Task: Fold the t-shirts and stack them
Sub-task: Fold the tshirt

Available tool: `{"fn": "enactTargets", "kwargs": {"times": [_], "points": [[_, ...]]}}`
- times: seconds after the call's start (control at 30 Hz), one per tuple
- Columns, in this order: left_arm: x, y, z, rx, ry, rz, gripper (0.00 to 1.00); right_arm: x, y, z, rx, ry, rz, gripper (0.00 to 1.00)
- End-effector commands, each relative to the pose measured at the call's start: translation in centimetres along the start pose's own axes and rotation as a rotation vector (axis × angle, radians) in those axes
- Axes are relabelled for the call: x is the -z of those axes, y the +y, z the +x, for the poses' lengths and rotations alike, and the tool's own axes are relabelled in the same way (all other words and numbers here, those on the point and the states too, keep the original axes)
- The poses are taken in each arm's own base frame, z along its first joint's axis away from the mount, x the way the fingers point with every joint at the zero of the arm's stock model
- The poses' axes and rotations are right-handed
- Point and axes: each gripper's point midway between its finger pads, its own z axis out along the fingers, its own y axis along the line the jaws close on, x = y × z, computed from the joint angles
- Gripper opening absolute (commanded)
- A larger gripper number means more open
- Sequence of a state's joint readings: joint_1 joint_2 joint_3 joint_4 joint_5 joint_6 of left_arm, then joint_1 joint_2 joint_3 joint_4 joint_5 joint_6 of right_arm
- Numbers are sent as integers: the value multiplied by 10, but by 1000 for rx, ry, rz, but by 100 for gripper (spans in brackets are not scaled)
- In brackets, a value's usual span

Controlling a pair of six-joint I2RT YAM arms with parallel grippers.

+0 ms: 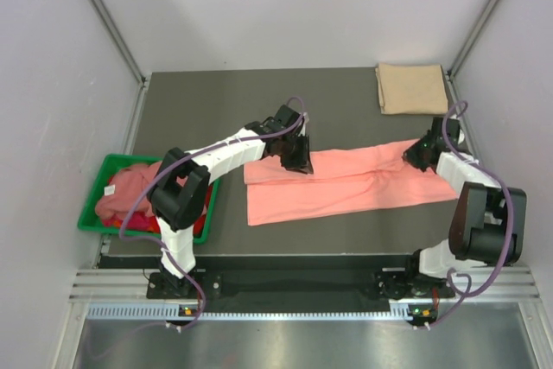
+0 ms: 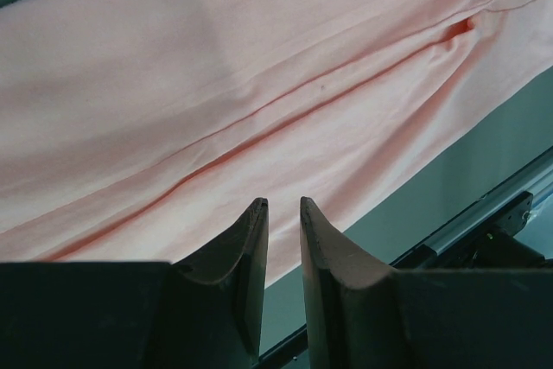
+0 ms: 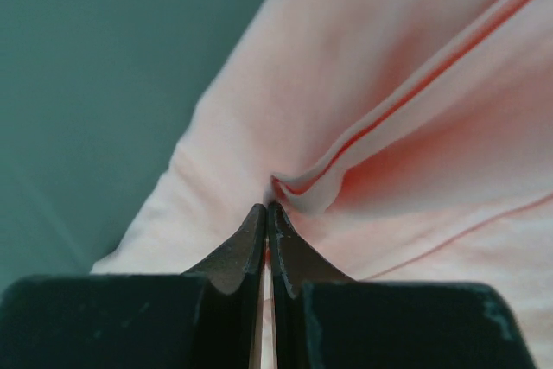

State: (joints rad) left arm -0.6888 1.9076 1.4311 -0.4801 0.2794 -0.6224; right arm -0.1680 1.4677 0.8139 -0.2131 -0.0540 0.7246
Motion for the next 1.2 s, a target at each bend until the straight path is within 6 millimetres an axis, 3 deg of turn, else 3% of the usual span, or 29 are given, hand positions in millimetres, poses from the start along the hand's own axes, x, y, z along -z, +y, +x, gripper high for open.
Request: {"fn": "enactTargets", "kwargs": {"times": [0.0,0.27,0.33,0.43,0.73,0.97,1.17], "points": [[-3,-10,-10,-13,-24,32,27,-3,36,-14,72,-26,-89,0],[-7,-8,-11,-13,-17,23,27,-10,52,-15,84,-13,-91,9],[-8,-9,-11,-13,-13,20,27,-10,56,-16,86,-13,-95,20],[-7,-9,-11,-13,-11,23,27,-12,59,-14,104,10,-92,24],[-5,-8,-9,-8,-11,21,27,-14,78,-15,72,33,-124,26],[1,-9,-8,-13,-21,18,27,-25,76,-10,49,63,-95,27],[2,-9,-9,-15,-22,19,27,-22,68,-8,81,55,-39,27]]}}
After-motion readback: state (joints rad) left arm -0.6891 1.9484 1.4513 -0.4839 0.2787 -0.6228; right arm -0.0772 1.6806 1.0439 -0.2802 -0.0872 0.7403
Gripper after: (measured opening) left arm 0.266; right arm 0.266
